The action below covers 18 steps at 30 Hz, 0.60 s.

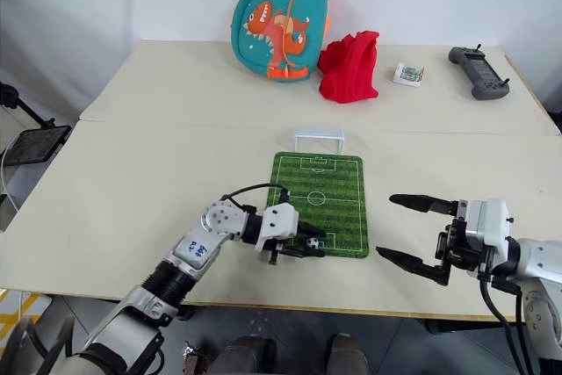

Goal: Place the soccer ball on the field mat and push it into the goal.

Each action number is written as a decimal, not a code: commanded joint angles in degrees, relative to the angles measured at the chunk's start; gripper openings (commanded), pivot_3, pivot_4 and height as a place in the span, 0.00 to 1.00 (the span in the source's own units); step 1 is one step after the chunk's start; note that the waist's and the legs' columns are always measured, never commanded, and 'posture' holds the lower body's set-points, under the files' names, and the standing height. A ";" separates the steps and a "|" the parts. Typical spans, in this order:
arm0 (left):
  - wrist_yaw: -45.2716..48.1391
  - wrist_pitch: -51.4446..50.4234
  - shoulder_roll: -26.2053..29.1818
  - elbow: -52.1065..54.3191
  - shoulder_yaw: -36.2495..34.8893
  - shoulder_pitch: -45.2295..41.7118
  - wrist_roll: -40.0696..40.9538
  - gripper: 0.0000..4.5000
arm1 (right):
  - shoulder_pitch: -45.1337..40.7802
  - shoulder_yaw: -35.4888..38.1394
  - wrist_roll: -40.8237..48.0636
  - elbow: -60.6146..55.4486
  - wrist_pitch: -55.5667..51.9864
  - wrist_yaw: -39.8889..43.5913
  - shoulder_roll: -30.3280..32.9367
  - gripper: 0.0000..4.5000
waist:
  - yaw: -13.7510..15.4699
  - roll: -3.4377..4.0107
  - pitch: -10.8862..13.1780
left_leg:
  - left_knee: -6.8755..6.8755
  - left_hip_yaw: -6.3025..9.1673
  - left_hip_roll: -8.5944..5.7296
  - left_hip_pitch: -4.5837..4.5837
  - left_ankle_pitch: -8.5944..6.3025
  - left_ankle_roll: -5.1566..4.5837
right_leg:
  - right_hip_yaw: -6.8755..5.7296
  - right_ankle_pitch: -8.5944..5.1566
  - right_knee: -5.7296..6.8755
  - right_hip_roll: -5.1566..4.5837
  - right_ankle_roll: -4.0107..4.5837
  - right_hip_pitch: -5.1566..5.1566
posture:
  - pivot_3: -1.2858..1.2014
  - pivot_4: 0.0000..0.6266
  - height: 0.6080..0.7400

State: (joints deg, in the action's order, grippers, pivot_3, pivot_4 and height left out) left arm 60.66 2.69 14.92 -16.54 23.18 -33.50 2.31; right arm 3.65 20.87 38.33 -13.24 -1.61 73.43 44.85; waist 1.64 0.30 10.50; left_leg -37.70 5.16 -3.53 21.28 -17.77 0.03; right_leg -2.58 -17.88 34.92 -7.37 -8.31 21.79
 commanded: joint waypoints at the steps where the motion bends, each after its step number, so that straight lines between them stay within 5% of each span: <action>1: -0.66 1.40 -0.52 1.11 -1.68 -0.90 1.06 0.40 | 0.86 1.77 0.91 0.45 1.24 1.37 -0.42 1.00 | 0.00 0.00 0.00 | 0.00 0.00 0.00 0.00 0.00 0.00 | 0.00 0.00 0.00 0.00 0.00 0.00 | 0.52 0.24 1.00; 13: 1.57 -1.59 2.22 9.54 -6.52 1.05 7.11 0.40 | 1.25 2.09 -0.06 12.24 8.78 9.49 -1.83 1.00 | -0.22 0.00 0.00 | -0.02 0.01 0.02 -0.03 0.00 0.00 | -0.01 0.00 0.03 0.01 -0.01 -0.03 | 0.52 0.24 1.00; 18: 4.83 -4.99 7.54 15.86 -9.18 5.14 11.20 0.40 | 1.02 2.14 -0.67 15.93 12.44 11.66 -3.06 1.00 | -0.28 0.04 -0.03 | -0.02 0.01 0.04 -0.09 0.00 0.00 | 0.02 0.00 0.08 0.01 -0.01 -0.03 | 0.52 0.24 1.00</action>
State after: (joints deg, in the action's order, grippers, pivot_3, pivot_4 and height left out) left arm 63.71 -2.00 20.92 -3.43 14.73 -29.79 11.81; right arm 4.94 21.56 37.21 2.24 8.80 83.81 42.17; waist 1.36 0.35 10.47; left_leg -37.72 5.16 -3.49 21.19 -17.77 0.03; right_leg -2.56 -17.88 34.99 -7.36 -8.32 21.76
